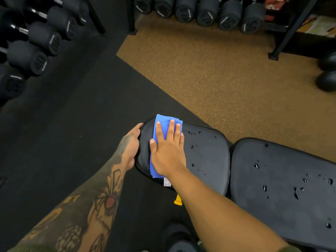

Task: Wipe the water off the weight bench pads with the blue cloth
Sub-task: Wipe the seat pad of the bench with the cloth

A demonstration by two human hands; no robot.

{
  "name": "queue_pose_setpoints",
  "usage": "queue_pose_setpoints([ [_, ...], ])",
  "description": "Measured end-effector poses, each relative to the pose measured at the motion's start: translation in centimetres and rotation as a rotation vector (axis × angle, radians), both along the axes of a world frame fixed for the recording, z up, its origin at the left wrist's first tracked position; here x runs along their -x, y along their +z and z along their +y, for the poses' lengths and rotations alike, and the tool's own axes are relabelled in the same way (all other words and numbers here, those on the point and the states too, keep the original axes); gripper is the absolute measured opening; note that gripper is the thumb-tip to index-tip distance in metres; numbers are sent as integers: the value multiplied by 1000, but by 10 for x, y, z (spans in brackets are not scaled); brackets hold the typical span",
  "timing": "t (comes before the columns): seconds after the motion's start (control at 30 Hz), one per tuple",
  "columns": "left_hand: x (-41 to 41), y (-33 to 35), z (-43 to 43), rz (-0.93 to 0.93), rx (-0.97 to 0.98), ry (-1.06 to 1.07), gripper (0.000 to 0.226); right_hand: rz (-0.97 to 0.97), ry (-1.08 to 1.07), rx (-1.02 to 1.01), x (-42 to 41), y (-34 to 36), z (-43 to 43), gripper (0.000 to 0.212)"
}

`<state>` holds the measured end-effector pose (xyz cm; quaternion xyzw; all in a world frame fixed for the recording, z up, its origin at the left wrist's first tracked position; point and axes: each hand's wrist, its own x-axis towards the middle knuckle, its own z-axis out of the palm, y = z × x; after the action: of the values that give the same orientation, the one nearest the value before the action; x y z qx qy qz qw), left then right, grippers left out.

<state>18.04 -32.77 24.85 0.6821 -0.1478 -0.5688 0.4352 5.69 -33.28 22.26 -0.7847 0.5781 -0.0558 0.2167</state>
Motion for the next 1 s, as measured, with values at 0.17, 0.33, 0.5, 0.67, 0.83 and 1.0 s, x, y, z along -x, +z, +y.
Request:
queue_pose_setpoints([
  [0.17,4,-2,-2,-1,24,1,34,-30,66,8,19,-3,20,59],
  [0.33,5,-6,-1,-22,27,21,36,16,-46,8,31,-11,3,56],
  [0.5,8,-5,-1,-9,15,26,36,-24,-69,-17,-7,1,-13,58],
  [0.67,7,-6,-3,-68,8,27,37,-69,47,31,-13,3,15,59],
  [0.83,6,-10,-4,-189,3,-36,43,-34,-31,9,17,-7,16,59],
  [1.0,10,-7,-5,-211,3,-60,42,-17,-141,-16,1,-6,-13,60],
])
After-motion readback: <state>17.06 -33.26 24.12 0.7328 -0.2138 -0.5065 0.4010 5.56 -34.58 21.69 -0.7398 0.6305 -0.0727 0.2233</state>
